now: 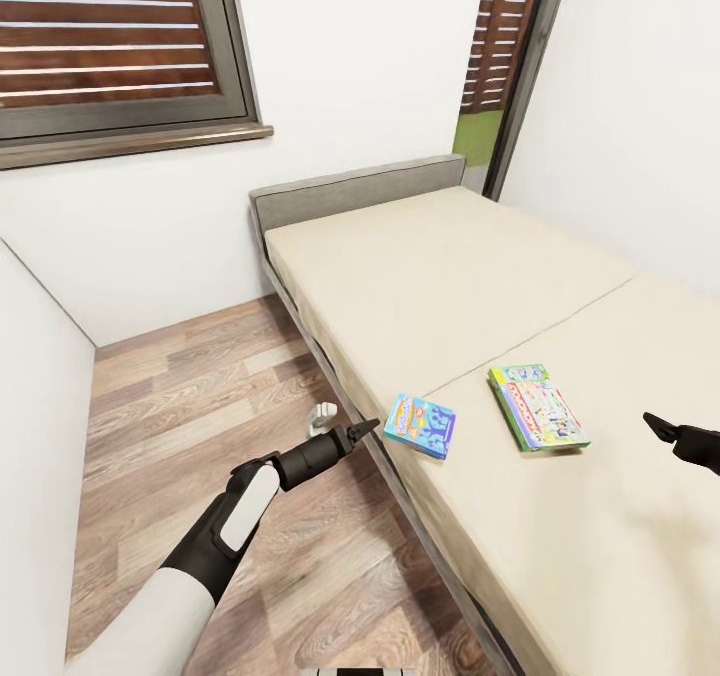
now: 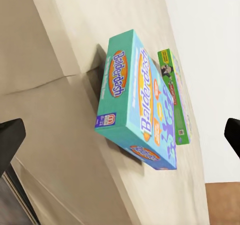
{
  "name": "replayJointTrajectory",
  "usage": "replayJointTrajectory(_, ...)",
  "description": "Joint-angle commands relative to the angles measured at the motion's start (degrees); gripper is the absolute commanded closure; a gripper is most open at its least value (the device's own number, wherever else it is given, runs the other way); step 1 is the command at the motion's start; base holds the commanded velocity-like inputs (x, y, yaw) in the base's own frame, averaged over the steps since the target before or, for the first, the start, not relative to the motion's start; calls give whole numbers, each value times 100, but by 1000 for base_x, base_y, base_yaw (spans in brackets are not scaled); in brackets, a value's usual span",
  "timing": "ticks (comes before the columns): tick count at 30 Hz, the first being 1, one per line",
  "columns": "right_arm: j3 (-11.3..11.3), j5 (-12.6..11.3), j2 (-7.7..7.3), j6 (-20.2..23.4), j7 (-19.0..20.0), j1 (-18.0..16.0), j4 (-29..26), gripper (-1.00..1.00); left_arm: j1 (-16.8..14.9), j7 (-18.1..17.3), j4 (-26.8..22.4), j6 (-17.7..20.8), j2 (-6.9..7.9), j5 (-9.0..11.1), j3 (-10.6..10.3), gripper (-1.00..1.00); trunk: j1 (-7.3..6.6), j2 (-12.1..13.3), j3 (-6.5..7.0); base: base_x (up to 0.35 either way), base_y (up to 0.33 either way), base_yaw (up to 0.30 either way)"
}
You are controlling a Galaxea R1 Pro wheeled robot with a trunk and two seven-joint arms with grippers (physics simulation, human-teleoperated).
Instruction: Put all the toys in the child's room - the three board games (two on the bed and one on the table), the two jigsaw puzzles on the table, and the tennis ball on the table - inside the toy box on the table in the child's room.
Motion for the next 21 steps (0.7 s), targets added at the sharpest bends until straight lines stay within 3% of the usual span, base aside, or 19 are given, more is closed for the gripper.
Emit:
replayJointTrajectory(1, -8, -36, 0, 42, 6, -5, -3, -100, -3, 5, -1, 47, -1, 50, 3, -100, -1, -2, -4, 0, 0, -2)
replayJointTrajectory(14, -8, -36, 0, 42, 6, -5, -3, -100, -3, 12, 0, 46, 1, 45, 5, -100, -1, -2, -4, 0, 0, -2)
replayJointTrajectory(21, -8, -41, 1, 42, 6, -5, -4, -100, 3, 10, 1, 39, 10, 50, 66, -100, -1, -2, -4, 0, 0, -99)
